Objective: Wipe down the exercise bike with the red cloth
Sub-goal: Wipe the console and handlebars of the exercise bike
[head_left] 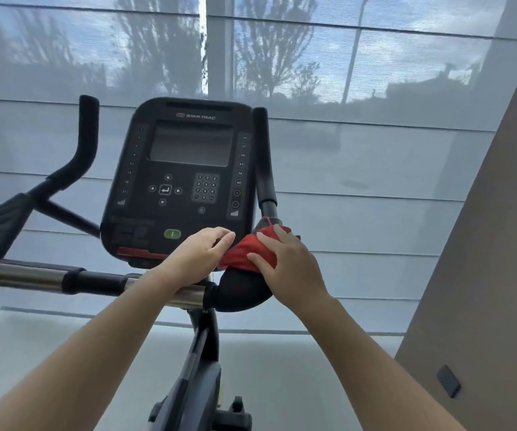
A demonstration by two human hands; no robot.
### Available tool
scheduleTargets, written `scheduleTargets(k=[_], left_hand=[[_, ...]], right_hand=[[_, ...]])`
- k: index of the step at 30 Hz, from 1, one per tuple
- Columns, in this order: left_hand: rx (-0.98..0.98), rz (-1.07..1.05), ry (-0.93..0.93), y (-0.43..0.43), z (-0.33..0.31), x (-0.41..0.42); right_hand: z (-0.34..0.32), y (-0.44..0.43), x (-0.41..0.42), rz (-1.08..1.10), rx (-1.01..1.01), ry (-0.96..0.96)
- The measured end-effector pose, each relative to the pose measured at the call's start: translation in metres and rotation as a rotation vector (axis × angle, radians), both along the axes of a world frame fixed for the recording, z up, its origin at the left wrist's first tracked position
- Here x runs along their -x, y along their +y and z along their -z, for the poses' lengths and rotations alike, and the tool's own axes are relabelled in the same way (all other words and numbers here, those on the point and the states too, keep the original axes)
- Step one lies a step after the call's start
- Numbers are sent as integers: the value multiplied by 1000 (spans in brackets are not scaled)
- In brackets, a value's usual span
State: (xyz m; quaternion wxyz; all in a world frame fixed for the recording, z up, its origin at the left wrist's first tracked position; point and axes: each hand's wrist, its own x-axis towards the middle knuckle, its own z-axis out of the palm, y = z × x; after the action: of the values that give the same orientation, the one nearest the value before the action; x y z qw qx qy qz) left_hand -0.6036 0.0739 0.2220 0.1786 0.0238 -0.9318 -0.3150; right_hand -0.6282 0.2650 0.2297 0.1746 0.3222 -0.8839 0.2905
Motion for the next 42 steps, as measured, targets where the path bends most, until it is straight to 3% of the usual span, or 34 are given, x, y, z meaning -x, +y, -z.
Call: scheduleTargets(k=[4,8,11,15,21,24,28,33,42], left_hand=[[15,13,79,12,-14,-10],[32,73,234,41,-47,4],[31,223,283,86,-69,28],[76,432,264,140,-82,56],[70,408,266,102,-103,90],[115,361,228,69,-97,102],[135,279,196,23,-81,116],[63,190,220,-14,-59,132],[41,149,209,-30,-39,131]], right_hand=[[3,22,-2,-84,144,-69],[20,55,-3,-54,473,-244],[32,79,-1,-98,795,-533],[36,93,4,-143,922,-588],[10,63,22,-163,993,-522],[4,38,28,-62,795,-379],[6,6,37,-28,563,-327],[-1,-5,59,67,451,-455],[-9,-2,74,103,604,-341]])
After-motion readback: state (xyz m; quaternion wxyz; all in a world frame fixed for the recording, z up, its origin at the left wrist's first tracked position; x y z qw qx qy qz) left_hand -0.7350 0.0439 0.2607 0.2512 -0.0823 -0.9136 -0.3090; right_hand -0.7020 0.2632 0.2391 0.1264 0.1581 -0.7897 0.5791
